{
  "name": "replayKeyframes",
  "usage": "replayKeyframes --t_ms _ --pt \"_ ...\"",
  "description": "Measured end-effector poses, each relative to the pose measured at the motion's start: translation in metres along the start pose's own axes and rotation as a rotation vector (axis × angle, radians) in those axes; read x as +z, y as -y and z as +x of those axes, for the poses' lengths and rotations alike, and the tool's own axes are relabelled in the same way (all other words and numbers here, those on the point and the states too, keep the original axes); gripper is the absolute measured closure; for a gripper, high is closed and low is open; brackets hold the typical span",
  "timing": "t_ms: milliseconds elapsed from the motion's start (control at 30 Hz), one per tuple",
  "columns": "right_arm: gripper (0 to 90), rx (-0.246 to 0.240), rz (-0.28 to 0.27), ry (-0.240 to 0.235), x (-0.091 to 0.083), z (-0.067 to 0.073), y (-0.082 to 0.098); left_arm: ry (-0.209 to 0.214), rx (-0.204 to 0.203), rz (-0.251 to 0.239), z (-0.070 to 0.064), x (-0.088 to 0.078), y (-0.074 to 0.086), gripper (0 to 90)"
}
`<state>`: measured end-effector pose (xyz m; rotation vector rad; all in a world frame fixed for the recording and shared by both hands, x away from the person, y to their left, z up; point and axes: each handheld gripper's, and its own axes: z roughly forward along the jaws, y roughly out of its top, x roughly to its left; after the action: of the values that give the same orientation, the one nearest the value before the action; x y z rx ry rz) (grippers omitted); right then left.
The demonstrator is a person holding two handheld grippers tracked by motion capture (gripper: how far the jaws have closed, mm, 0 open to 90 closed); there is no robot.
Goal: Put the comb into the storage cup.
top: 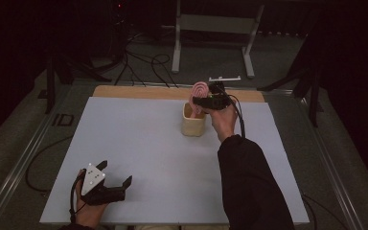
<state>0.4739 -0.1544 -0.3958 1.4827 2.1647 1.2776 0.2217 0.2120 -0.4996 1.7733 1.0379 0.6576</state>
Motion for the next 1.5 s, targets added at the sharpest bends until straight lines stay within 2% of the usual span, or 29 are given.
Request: replayKeyframes --t_ms 800,1100,1500 --pt "62.3 0.018 -0.027 -0.003 0.006 -0.003 0.001 -0.002 -0.003 -0.001 0.0 0.0 0.0 0.1" --pt "62.0 0.039 -0.039 -0.003 0.007 -0.007 0.002 -0.003 -0.003 -0.002 0.0 0.0 0.0 0.1" --pt "54.9 0.058 -0.049 0.018 0.005 -0.017 0.004 -0.003 -0.003 -0.002 -0.001 0.0 0.0 0.1"
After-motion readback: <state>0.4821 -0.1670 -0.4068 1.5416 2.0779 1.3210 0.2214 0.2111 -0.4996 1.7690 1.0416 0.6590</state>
